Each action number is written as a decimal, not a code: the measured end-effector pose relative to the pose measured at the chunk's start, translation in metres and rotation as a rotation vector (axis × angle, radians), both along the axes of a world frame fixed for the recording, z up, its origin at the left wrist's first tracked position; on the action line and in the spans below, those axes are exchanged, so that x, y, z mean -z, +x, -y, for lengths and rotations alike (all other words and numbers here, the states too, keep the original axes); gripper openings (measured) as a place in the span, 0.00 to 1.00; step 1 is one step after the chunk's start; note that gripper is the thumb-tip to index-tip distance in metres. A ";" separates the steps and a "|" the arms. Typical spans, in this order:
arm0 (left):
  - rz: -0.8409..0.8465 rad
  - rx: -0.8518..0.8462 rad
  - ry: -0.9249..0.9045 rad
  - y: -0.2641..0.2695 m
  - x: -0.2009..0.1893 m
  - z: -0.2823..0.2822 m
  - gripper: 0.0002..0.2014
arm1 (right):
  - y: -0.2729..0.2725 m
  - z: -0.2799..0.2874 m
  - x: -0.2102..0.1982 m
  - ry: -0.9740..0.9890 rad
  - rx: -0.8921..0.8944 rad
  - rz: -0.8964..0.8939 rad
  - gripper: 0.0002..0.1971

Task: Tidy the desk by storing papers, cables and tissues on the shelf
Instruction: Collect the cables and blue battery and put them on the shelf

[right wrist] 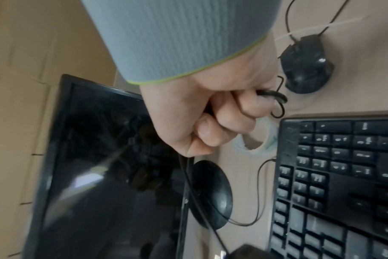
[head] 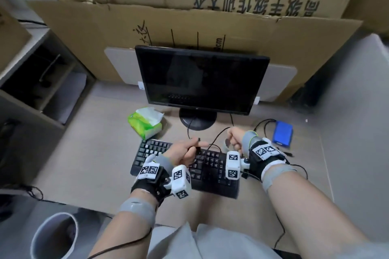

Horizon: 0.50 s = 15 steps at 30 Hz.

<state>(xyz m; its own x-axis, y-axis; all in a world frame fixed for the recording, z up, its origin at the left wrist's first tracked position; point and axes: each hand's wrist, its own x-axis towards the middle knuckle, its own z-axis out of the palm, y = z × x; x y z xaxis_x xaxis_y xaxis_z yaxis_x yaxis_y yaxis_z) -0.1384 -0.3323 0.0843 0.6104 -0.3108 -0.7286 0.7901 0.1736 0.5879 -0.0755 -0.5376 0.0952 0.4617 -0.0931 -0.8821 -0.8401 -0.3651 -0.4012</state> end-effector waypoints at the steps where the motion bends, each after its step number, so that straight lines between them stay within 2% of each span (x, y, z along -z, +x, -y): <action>1: -0.006 0.011 0.011 0.000 0.000 0.009 0.20 | 0.004 0.001 -0.007 -0.014 0.022 0.036 0.11; 3: 0.004 0.057 0.010 0.000 -0.004 0.026 0.18 | 0.010 0.001 -0.023 -0.027 0.045 0.135 0.10; 6: 0.008 0.092 -0.075 0.002 -0.010 0.037 0.18 | 0.018 -0.014 -0.044 -0.029 -0.007 0.288 0.02; 8: -0.016 -0.016 -0.082 0.008 -0.011 0.042 0.18 | 0.018 -0.026 -0.052 0.009 -0.175 0.365 0.02; 11: -0.041 -0.303 -0.154 0.027 -0.006 0.043 0.17 | 0.005 -0.028 -0.054 0.051 -0.523 0.525 0.14; 13: -0.029 -0.424 -0.166 0.039 -0.004 0.040 0.17 | -0.007 -0.023 -0.044 0.144 -0.625 0.560 0.13; 15: 0.005 -0.488 -0.133 0.049 -0.007 0.034 0.18 | -0.015 -0.021 -0.032 0.244 -0.624 0.497 0.19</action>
<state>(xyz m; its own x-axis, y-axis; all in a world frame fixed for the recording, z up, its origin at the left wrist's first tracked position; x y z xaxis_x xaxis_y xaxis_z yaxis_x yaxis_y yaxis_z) -0.0896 -0.3667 0.0918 0.7113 -0.0783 -0.6985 0.5953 0.5956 0.5394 -0.0907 -0.5167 0.1276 0.7060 0.4762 -0.5242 -0.2168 -0.5593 -0.8001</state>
